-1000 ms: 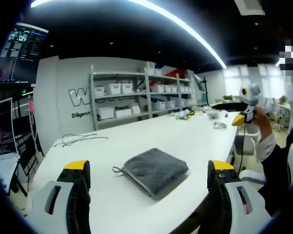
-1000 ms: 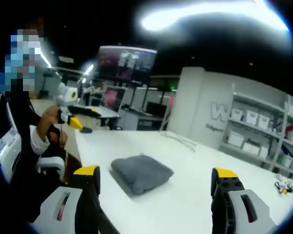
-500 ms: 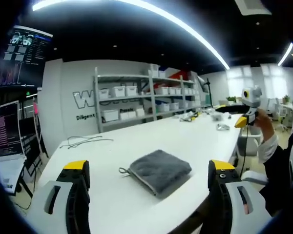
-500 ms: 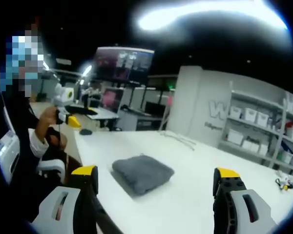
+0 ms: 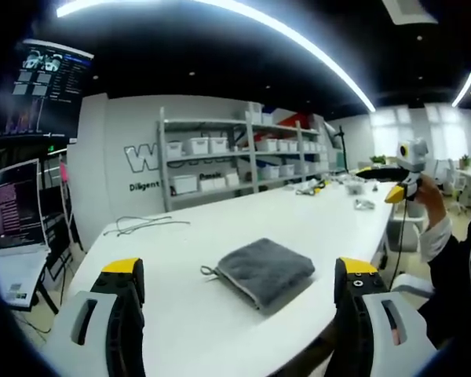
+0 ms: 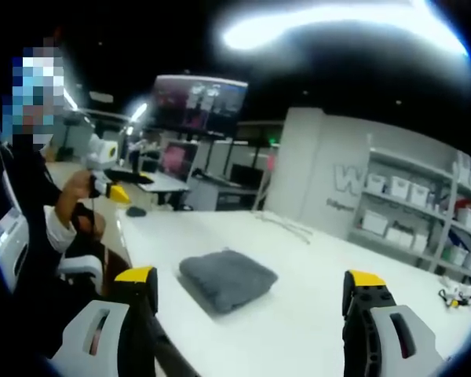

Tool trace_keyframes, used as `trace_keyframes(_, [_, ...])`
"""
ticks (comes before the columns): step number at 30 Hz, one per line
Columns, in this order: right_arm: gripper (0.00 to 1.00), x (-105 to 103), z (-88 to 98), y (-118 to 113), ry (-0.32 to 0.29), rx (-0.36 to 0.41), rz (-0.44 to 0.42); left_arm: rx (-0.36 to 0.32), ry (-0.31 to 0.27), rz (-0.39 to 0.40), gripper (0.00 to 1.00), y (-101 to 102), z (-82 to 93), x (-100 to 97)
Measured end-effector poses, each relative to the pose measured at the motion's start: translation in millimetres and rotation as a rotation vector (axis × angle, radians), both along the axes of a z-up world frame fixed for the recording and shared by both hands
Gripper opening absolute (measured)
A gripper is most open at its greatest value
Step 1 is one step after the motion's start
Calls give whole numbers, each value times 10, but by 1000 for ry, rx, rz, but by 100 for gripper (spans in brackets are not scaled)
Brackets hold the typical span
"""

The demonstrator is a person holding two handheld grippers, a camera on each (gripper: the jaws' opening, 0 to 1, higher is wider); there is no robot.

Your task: Open the folded towel by lifting each exposed corner and separating the folded layers until the towel lies flat within the target outline without major curled edges

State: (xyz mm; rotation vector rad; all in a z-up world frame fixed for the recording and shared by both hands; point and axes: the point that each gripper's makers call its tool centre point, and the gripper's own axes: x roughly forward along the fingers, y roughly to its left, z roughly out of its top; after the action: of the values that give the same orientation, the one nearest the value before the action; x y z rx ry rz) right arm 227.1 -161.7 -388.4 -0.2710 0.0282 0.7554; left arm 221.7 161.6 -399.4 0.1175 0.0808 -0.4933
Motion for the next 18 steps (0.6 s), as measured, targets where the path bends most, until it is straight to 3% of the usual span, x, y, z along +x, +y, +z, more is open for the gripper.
trace_keyframes(18, [99, 10, -57, 15, 4, -10, -3, 8, 11, -9, 99, -40, -58, -10])
